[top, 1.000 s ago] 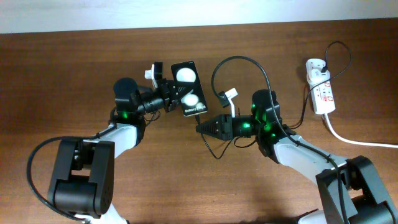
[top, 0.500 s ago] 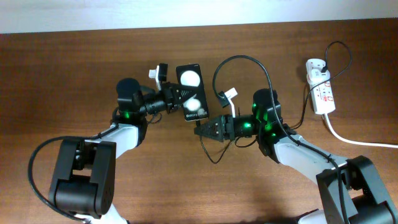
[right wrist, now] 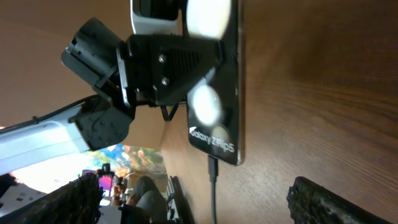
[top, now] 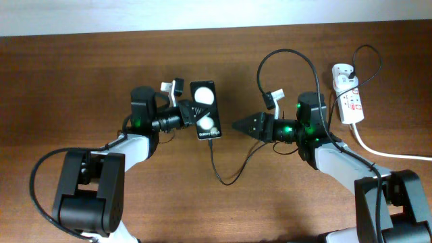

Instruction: Plug charger to phone and switch on socket

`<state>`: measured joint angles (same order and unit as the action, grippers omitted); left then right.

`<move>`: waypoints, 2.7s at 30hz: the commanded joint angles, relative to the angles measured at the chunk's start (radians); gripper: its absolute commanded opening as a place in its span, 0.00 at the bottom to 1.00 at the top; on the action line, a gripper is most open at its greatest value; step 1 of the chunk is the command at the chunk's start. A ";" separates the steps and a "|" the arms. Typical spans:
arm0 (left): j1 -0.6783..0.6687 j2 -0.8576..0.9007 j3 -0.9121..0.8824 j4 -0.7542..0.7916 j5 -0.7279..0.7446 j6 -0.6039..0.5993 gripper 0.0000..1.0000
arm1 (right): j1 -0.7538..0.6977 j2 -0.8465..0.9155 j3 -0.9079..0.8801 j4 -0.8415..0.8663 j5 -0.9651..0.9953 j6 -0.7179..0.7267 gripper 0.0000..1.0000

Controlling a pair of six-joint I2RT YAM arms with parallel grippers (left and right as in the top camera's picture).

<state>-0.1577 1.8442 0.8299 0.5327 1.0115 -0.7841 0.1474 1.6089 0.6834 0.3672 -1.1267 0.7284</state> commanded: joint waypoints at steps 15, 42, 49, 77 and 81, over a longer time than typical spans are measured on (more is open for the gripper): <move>0.005 0.087 0.007 -0.233 -0.286 0.121 0.00 | -0.006 -0.015 0.007 0.002 0.022 -0.022 0.99; 0.115 0.147 0.254 -1.082 -0.755 0.192 0.99 | -0.006 -0.280 0.289 -1.011 0.620 -0.490 0.99; 0.106 -0.049 0.404 -1.200 -0.750 0.300 0.99 | -0.083 -0.278 0.507 -1.204 0.977 -0.512 0.99; -0.083 -0.425 0.411 -1.147 -0.747 0.554 0.99 | -0.656 0.523 0.884 -0.916 0.753 -0.503 0.04; -0.083 -0.425 0.411 -1.145 -0.747 0.554 0.99 | -0.603 0.541 0.884 -0.857 0.810 -0.480 0.04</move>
<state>-0.2382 1.4288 1.2362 -0.6167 0.2714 -0.2493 -0.4892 2.1296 1.5429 -0.5152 -0.3496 0.2317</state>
